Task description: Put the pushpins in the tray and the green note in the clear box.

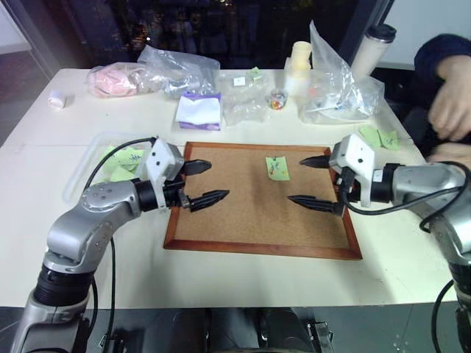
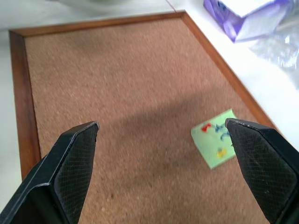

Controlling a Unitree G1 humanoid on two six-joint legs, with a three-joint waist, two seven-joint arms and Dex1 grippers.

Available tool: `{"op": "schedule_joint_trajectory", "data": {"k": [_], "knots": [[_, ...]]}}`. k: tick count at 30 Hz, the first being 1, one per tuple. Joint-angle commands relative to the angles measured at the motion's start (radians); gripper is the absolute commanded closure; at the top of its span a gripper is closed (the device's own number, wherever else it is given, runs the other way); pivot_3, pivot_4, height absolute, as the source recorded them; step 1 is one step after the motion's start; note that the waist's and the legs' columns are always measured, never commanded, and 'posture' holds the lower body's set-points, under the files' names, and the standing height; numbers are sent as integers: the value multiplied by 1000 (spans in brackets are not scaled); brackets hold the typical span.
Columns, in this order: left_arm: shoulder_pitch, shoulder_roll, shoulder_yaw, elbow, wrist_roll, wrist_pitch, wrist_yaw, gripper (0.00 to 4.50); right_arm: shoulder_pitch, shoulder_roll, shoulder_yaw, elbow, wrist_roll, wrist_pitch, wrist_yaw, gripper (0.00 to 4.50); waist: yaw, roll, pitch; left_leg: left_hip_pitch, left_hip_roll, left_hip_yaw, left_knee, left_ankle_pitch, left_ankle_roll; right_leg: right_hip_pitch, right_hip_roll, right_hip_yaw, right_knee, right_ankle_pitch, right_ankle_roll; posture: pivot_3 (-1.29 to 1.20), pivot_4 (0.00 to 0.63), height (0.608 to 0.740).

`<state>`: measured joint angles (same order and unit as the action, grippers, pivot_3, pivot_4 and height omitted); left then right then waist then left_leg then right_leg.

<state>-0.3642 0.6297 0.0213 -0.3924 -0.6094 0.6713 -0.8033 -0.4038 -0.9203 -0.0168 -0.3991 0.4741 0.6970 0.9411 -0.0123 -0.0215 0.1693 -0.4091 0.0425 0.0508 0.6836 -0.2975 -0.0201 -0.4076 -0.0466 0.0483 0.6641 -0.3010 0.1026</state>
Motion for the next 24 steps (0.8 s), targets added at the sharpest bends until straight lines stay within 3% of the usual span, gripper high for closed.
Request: {"op": "schedule_joint_trajectory", "data": {"k": [1, 24], "knots": [[-5, 14, 29, -12, -9, -26, -19, 49, -1, 9, -29, 11, 4, -18, -3, 0, 0, 0, 0, 0, 0, 0, 0, 0, 0, 0, 0, 0, 0, 0, 0, 0, 150, 740], [32, -19, -11, 10, 56, -86, 11, 49, 37, 28, -16, 48, -34, -50, -6, 0, 0, 0, 0, 0, 0, 0, 0, 0, 0, 0, 0, 0, 0, 0, 0, 0, 150, 740]]}}
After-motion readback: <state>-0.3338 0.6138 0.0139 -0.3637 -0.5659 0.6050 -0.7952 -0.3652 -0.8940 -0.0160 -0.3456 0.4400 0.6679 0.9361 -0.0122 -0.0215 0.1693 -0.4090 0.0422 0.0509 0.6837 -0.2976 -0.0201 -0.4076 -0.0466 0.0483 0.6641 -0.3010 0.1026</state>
